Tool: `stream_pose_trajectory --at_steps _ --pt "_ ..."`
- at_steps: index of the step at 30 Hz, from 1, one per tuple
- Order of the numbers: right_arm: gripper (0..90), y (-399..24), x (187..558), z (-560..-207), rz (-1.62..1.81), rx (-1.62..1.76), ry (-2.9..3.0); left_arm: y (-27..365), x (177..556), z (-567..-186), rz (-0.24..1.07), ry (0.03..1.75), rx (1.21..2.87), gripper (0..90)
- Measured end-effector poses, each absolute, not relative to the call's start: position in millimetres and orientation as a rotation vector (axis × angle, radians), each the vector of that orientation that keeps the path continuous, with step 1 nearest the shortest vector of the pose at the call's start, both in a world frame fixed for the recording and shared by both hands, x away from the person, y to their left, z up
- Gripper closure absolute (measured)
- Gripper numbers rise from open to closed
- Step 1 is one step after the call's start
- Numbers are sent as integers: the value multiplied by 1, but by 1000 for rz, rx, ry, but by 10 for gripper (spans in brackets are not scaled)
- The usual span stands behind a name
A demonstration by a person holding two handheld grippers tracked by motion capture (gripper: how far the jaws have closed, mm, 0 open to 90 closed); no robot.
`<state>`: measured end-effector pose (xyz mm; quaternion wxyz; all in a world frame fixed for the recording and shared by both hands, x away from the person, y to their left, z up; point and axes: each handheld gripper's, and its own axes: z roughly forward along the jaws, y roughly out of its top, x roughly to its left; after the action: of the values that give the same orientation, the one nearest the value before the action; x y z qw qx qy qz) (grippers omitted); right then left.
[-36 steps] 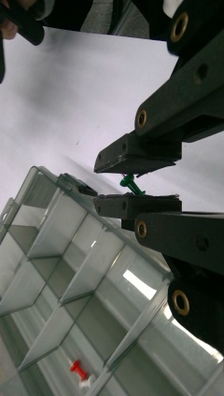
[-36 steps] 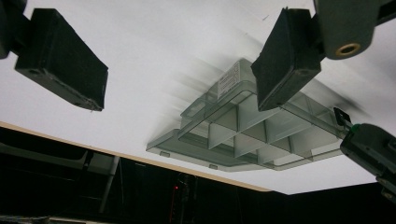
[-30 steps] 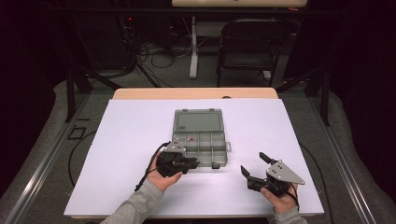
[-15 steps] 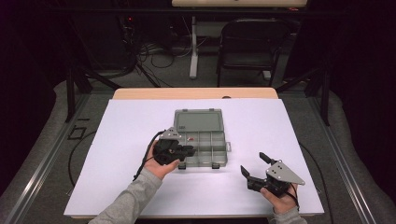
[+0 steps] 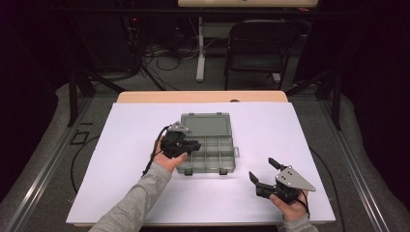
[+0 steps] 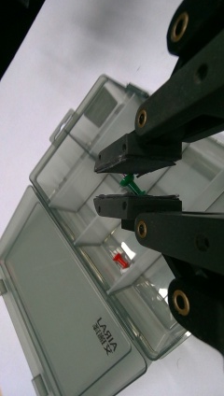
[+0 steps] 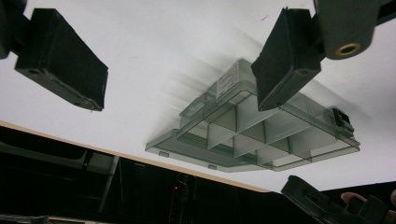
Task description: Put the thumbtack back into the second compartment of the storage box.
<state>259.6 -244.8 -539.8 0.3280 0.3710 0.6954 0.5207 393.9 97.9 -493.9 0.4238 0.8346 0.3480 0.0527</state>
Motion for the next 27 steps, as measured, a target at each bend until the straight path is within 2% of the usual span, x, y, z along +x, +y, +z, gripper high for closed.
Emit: stream_pose_trajectory --at_steps 12,27 --pt "166 -245 260 -540 1363 968 1823 93 421 -507 130 996 2062 773" --pt "166 -245 260 -540 1363 970 1825 84 429 -518 115 1020 2086 773"
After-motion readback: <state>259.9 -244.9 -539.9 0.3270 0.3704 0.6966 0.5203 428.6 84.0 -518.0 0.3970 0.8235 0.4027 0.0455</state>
